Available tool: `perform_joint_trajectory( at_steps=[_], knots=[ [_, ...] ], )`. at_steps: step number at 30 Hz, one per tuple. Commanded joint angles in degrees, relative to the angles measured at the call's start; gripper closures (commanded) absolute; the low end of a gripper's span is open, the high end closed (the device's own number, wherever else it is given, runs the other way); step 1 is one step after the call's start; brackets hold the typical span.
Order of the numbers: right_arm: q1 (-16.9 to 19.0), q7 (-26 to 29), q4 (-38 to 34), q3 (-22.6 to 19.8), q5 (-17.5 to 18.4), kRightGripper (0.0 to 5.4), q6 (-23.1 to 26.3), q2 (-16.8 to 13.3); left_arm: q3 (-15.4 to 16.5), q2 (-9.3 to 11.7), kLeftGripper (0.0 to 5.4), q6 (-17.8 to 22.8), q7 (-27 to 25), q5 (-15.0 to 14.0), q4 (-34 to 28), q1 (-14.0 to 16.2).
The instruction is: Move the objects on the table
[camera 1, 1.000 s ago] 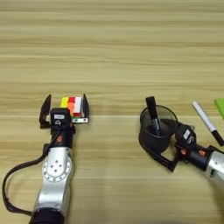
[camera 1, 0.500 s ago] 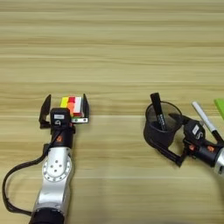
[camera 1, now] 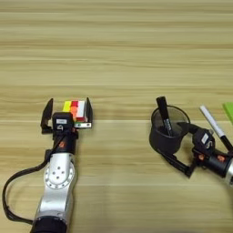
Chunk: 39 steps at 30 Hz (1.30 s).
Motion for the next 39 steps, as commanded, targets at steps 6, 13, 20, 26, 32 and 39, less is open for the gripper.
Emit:
perform_joint_trajectory(
  at_steps=[6,13,20,26,32,39],
  knots=[
    [3.59,0.02,-1.82,-3.38,1.01,0.03,0.95,-3.28,0.13,0.02,0.0,0.87,0.17,0.13,-0.59,0.4],
    [6.39,0.37,-4.93,-4.71,1.64,0.03,1.68,-5.08,0.2,0.09,0.0,0.89,0.13,0.07,-0.37,0.18],
    [6.03,-0.51,-4.64,-8.23,2.65,0.03,1.81,-5.91,0.29,0.24,0.0,0.84,0.12,0.1,-0.04,-0.06],
    [5.39,-0.32,-5.92,-11.24,5.2,0.03,3.04,-6.59,0.33,0.36,0.0,0.86,0.03,0.08,0.22,-0.25],
    [4.77,0.32,-8.49,-13.98,9.09,0.03,6.09,-7.27,0.31,0.37,0.0,0.9,0.0,0.09,0.53,-0.48],
    [4.8,0.98,-10.96,-15.89,11.51,0.03,7.58,-8.05,0.32,0.31,0.0,0.81,0.09,0.1,0.84,-0.68]
  ],
)
